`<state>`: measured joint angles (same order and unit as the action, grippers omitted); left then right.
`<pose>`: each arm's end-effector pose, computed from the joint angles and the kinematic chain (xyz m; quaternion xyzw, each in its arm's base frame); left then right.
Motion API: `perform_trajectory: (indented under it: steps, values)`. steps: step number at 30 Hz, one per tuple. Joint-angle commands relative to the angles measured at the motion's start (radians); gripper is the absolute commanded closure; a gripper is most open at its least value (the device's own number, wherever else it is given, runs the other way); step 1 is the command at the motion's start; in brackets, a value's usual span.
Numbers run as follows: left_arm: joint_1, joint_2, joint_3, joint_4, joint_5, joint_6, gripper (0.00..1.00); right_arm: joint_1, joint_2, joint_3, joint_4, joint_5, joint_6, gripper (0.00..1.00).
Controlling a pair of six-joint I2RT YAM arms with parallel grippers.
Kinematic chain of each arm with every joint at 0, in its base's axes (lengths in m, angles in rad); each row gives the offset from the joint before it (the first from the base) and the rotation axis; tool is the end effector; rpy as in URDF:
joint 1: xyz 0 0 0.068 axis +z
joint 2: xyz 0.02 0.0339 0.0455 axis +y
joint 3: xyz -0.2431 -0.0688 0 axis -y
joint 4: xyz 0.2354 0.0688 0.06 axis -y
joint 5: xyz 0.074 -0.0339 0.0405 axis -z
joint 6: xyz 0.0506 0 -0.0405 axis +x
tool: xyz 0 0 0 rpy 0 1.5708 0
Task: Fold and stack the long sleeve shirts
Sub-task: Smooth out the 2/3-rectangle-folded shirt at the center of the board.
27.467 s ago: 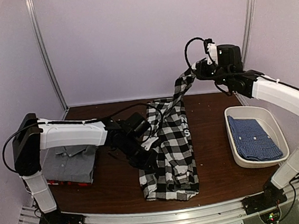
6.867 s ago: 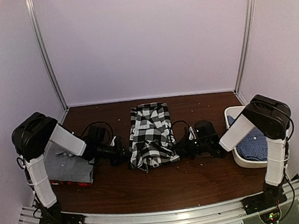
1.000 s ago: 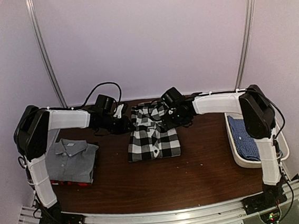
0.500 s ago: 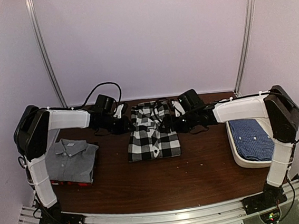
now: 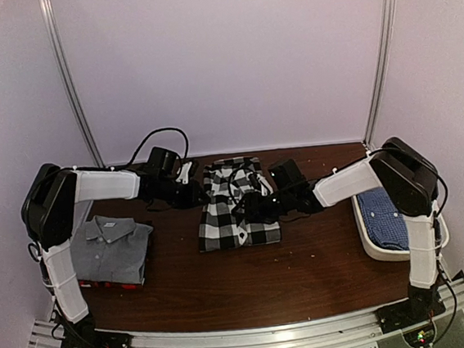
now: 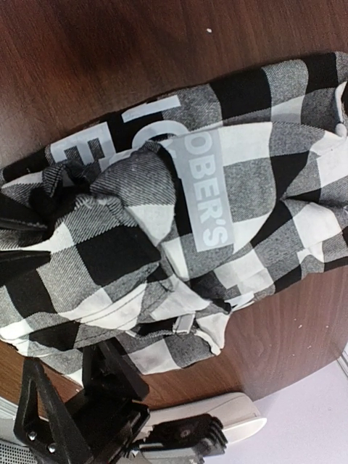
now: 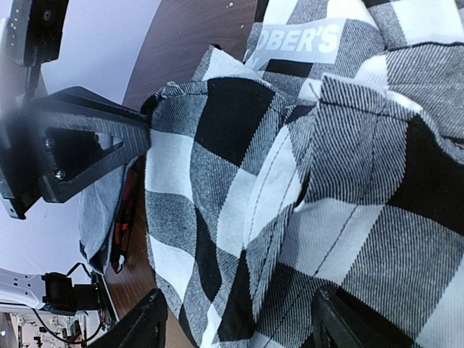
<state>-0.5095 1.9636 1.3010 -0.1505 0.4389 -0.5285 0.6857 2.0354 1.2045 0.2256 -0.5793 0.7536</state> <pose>0.3543 -0.2226 0.1536 0.0719 0.9075 -0.3547 0.2131 0.3134 0.2922 0.1312 -0.1037 0.8528 0.4835 0.1678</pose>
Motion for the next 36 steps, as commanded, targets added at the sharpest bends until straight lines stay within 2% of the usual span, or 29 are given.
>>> perform_trajectory:
  steps: [1,26,31,36]
  values:
    - [0.008,0.012,0.029,0.022,0.011,0.012,0.88,-0.002,0.062,0.063,0.089,-0.060,0.058,0.32]
    - [0.008,0.024,0.034,0.018,0.016,0.015,0.88,-0.066,0.221,0.298,0.077,-0.159,0.089,0.35]
    - [0.008,0.024,0.032,0.018,0.018,0.016,0.89,-0.083,0.220,0.337,0.033,-0.151,0.047,0.45]
    - [0.008,0.022,0.032,0.018,0.018,0.016,0.89,-0.085,0.201,0.352,-0.019,-0.132,0.009,0.66]
